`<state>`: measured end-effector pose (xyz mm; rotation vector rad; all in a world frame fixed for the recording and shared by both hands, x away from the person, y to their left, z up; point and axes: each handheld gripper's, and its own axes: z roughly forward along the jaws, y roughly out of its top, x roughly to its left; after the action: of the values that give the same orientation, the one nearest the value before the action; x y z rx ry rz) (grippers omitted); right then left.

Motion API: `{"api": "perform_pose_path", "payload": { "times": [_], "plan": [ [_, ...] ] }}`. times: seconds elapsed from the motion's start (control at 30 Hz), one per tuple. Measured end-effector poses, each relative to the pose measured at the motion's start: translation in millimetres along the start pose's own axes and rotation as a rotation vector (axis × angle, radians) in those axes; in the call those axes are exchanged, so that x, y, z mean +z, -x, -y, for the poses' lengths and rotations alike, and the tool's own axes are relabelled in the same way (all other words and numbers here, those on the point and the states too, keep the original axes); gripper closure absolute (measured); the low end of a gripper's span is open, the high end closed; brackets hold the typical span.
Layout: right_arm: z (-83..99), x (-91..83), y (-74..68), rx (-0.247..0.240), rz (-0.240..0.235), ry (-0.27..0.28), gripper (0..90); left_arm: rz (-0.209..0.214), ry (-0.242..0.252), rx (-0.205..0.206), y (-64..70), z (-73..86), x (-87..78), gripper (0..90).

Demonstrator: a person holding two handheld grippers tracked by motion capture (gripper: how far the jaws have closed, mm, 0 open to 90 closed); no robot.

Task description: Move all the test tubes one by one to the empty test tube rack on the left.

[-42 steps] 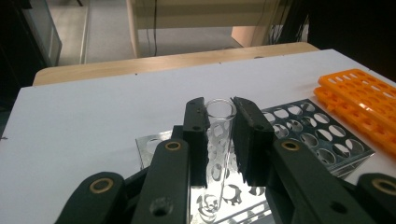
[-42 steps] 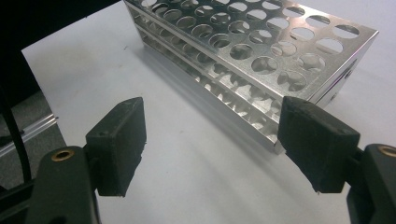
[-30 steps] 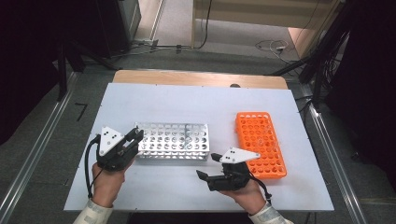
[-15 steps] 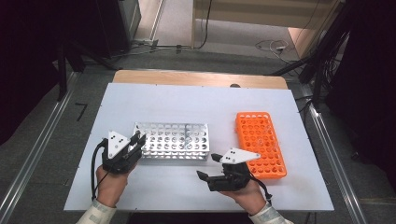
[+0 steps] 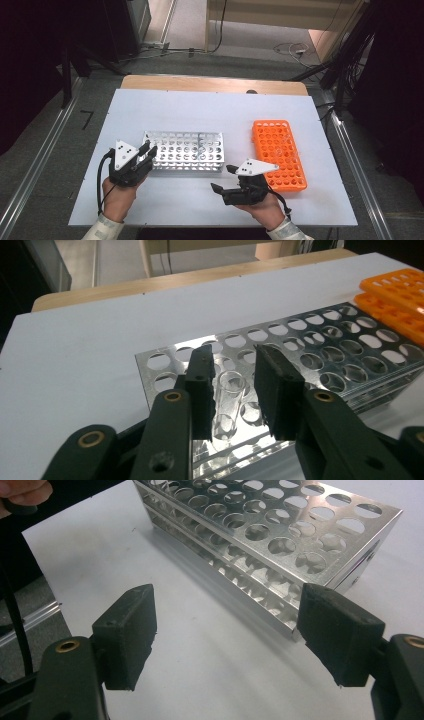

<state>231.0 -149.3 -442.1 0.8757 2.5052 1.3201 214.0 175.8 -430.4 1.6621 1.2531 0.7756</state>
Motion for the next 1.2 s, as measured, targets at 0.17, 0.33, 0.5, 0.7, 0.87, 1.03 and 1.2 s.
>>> {"api": "perform_pose_path", "payload": {
  "times": [0.17, 0.33, 0.5, 0.7, 0.87, 1.03, 1.2],
  "plan": [
    [1.5, -3.4, 3.1, 0.007, 0.008, 0.005, 22.4, 0.025, 0.030, -0.018, 1.5, -1.7, -5.4, 50.1],
    [5.6, -9.2, 10.0, 0.023, 0.025, 0.007, 22.5, 0.005, 0.050, -0.040, 0.9, -1.4, -9.0, 33.7],
    [7.9, -14.3, 13.9, 0.033, 0.037, 0.011, 22.6, -0.011, 0.055, -0.059, -1.2, -1.2, -10.1, 28.0],
    [10.3, -22.9, 20.6, 0.046, 0.055, 0.021, 22.6, -0.025, 0.053, -0.075, -5.6, 0.7, -9.6, 25.7],
    [13.5, -32.9, 27.5, 0.058, 0.082, 0.038, 22.6, -0.033, 0.057, -0.093, -9.2, 1.4, -10.0, 25.4],
    [18.8, -41.7, 35.7, 0.063, 0.117, 0.039, 22.6, -0.047, 0.066, -0.104, -9.7, 1.0, -11.1, 22.1],
    [22.9, -50.4, 42.3, 0.080, 0.139, 0.051, 22.7, -0.057, 0.064, -0.112, -11.0, 1.0, -11.1, 19.4]
  ]
}}
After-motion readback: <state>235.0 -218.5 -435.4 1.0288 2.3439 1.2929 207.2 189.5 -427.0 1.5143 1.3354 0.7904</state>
